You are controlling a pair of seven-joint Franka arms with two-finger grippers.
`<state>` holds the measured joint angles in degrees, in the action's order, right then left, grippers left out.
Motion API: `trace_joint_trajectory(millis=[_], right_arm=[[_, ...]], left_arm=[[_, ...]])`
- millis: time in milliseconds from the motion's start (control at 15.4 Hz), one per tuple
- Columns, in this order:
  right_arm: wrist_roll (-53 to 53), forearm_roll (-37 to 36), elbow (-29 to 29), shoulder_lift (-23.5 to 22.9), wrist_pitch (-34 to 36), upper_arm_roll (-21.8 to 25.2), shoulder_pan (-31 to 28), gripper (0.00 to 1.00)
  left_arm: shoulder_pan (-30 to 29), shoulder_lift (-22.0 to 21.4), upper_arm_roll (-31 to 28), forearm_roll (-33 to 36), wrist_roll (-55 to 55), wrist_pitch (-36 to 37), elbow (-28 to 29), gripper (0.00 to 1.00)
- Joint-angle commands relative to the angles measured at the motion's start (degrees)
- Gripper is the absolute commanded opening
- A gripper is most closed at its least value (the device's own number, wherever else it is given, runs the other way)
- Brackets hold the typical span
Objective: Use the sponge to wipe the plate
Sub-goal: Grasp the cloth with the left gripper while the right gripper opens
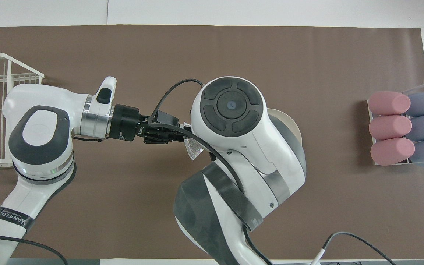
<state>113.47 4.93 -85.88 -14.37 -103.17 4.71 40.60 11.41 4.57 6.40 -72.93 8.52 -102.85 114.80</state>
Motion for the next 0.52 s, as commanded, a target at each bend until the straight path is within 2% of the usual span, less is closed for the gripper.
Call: trace_joint_trajectory(millis=[0,324,389,454], right_arm=[[0.52,-1.50,1.16,-0.75,-0.19,-0.50,-0.61,0.00],[0.26,-1.59,1.16,-0.75,-0.02,-0.50,-0.61,0.00],[-0.09,-1.50,1.16,-0.75,-0.02,-0.50,-0.61,0.41],[-1.40,-1.68,1.16,-0.66,0.16,-0.41,-0.44,0.99]], left_arm=[[0.10,0.00,-0.51,1.29,-2.89,1.42,-1.07,0.00],[0.02,-0.17,-0.51,1.29,-3.25,1.51,-1.07,0.00],[0.02,-0.26,-0.51,1.29,-3.34,1.51,-1.07,0.00],[0.02,-0.26,-0.51,1.29,-3.34,1.51,-1.07,0.00]])
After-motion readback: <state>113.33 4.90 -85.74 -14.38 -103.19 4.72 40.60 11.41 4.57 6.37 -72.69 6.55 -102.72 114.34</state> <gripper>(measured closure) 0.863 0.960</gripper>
